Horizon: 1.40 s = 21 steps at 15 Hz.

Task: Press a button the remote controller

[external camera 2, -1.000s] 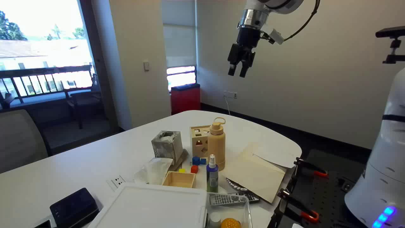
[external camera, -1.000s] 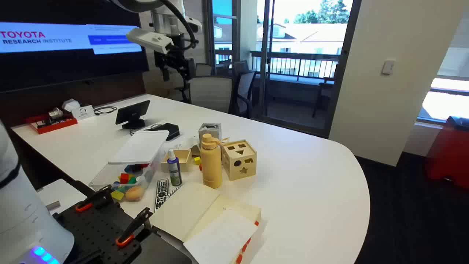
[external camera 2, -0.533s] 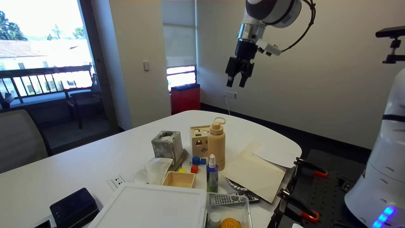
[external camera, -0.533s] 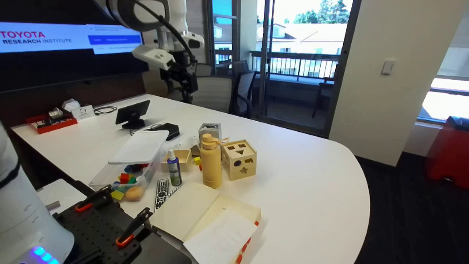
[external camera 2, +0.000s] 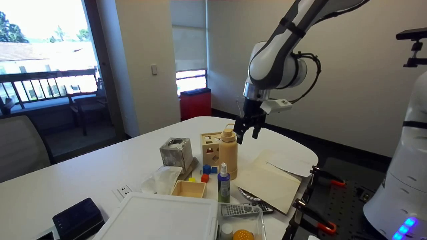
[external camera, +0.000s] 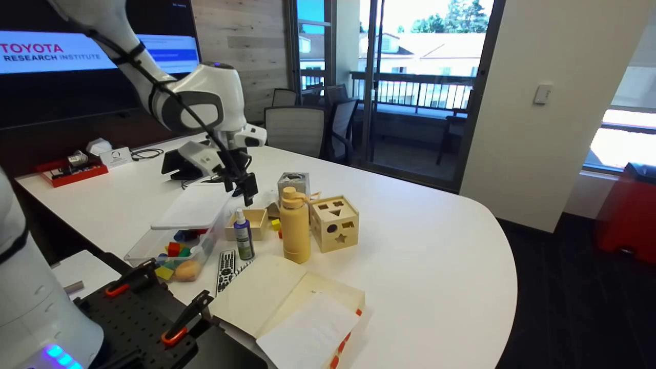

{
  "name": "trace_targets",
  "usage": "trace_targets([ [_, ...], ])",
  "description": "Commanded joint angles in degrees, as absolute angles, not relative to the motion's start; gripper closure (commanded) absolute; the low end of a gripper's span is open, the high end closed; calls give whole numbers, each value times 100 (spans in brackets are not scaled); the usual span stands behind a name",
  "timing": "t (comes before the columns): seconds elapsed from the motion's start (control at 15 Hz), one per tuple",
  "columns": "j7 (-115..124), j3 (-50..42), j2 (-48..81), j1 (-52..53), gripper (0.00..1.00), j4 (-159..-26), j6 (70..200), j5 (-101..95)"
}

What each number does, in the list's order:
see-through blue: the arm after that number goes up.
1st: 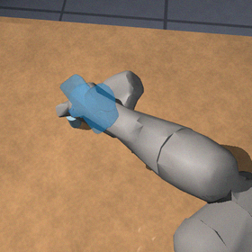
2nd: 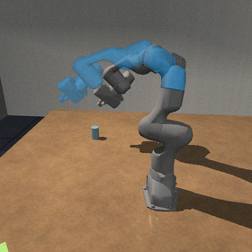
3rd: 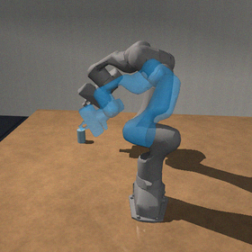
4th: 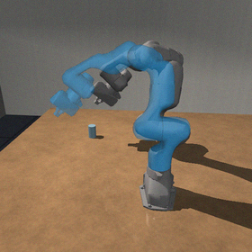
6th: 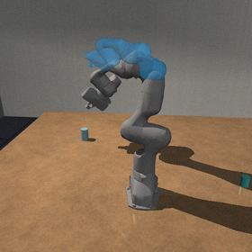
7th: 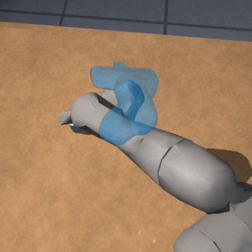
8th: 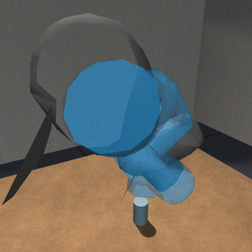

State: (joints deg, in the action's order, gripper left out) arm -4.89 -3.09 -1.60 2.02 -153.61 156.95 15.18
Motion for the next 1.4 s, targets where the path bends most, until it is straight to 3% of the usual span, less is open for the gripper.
trace_targets([
  [0.0,-145,62,690,308,0,-15355,16343,1907],
  [1.33,844,1632,3002,-1022,0,-14970,17780,2796],
])
